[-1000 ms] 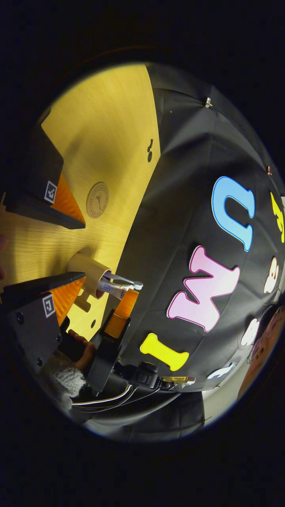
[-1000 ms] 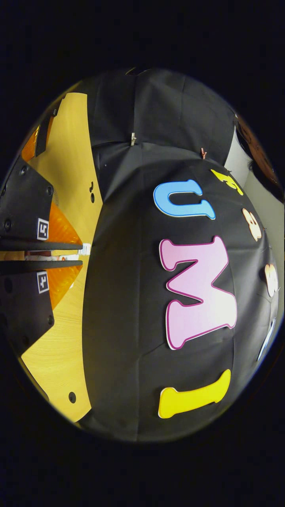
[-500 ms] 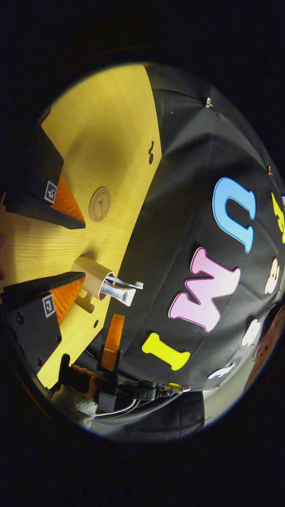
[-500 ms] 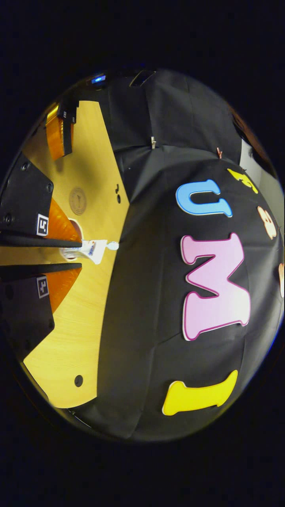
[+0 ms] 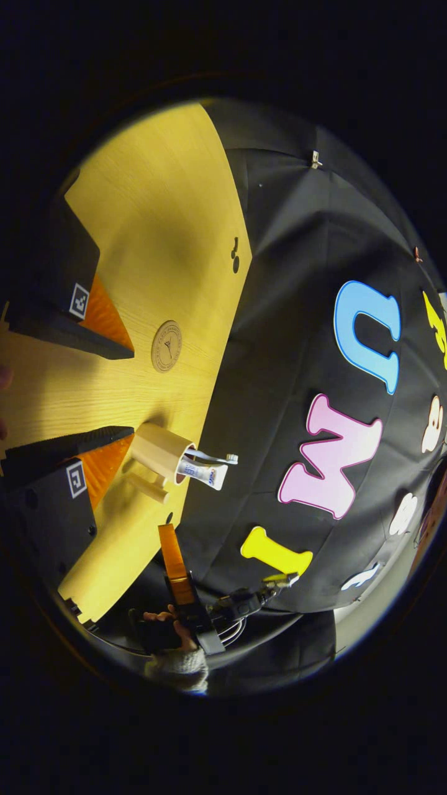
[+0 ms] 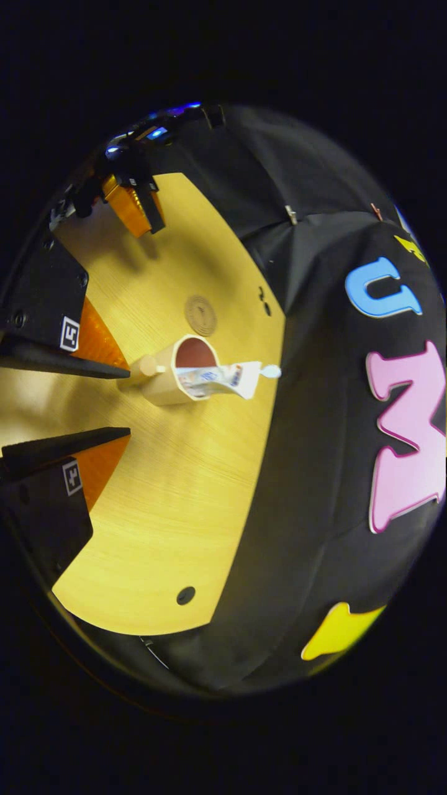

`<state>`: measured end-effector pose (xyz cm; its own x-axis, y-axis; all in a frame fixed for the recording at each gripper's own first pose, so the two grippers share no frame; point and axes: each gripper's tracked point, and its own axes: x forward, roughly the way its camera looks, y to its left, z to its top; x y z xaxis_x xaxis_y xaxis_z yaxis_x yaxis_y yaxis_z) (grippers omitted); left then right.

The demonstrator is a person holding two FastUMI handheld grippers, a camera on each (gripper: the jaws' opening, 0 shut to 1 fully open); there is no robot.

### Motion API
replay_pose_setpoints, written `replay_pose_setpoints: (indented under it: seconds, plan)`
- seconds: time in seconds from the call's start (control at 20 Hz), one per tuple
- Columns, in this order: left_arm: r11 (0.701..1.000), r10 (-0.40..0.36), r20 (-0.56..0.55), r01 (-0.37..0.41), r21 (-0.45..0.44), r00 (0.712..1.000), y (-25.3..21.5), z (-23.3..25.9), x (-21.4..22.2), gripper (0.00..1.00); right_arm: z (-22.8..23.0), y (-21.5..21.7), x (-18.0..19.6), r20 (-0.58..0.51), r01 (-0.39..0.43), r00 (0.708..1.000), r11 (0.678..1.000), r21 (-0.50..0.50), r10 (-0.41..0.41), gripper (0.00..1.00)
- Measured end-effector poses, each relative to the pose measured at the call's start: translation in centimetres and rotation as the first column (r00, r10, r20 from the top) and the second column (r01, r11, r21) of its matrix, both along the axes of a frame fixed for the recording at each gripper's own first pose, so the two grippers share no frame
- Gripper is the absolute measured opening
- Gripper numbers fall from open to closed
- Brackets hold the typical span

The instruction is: Put the toothbrush and toothpaste on the desktop into the cup, then pick up the cup and place it on the coaster on the desktop.

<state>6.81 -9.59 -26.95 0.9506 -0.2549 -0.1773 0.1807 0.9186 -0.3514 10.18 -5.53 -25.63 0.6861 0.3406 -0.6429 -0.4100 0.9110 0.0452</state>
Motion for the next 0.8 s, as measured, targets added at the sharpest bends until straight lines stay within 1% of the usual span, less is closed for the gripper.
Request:
replay_pose_setpoints:
  seconds: [0.05,0.15,0.3,0.35,0.4,0.45,0.5,0.55,0.8]
  plan:
    - [1.0,0.0,-0.004,0.0,0.01,1.0,0.3,-0.1,-0.2,0.68,-1.0,0.6,-0.2,-0.041,-0.016,0.999,1.0,-0.016,0.015,0.48]
    - [0.999,0.005,-0.011,-0.005,0.037,1.0,1.1,-0.1,-0.7,0.68,-2.3,1.2,-0.6,-0.108,-0.041,0.994,0.998,-0.049,0.036,0.48]
    - [0.998,0.02,-0.009,-0.019,0.053,1.0,2.4,0.0,-1.4,0.68,-4.6,2.3,-0.1,-0.207,-0.045,0.978,0.995,-0.089,0.026,0.49]
    - [0.998,0.025,-0.011,-0.025,0.054,1.0,2.8,0.0,-1.6,0.68,-5.2,2.6,0.2,-0.228,-0.045,0.973,0.994,-0.095,0.022,0.41]
    - [0.998,0.033,-0.016,-0.032,0.054,0.999,3.2,-0.1,-1.7,0.68,-5.7,2.7,0.5,-0.246,-0.05,0.969,0.993,-0.11,0.022,0.49]
    - [0.998,0.039,-0.021,-0.038,0.052,0.999,3.5,-0.2,-1.9,0.68,-6.1,2.9,1.0,-0.254,-0.055,0.967,0.991,-0.123,0.022,0.49]
    - [0.998,0.047,-0.027,-0.046,0.049,0.999,3.9,-0.5,-2.1,0.68,-6.5,3.2,1.5,-0.259,-0.059,0.966,0.988,-0.139,0.021,0.41]
    - [0.998,0.054,-0.033,-0.052,0.047,0.998,4.2,-0.8,-2.0,0.68,-6.8,3.4,1.8,-0.267,-0.066,0.963,0.986,-0.151,0.023,0.5]
    - [0.995,0.096,-0.047,-0.094,0.038,0.994,5.9,-1.4,-2.1,0.68,-8.3,4.5,3.1,-0.297,-0.099,0.954,0.974,-0.202,0.036,0.52]
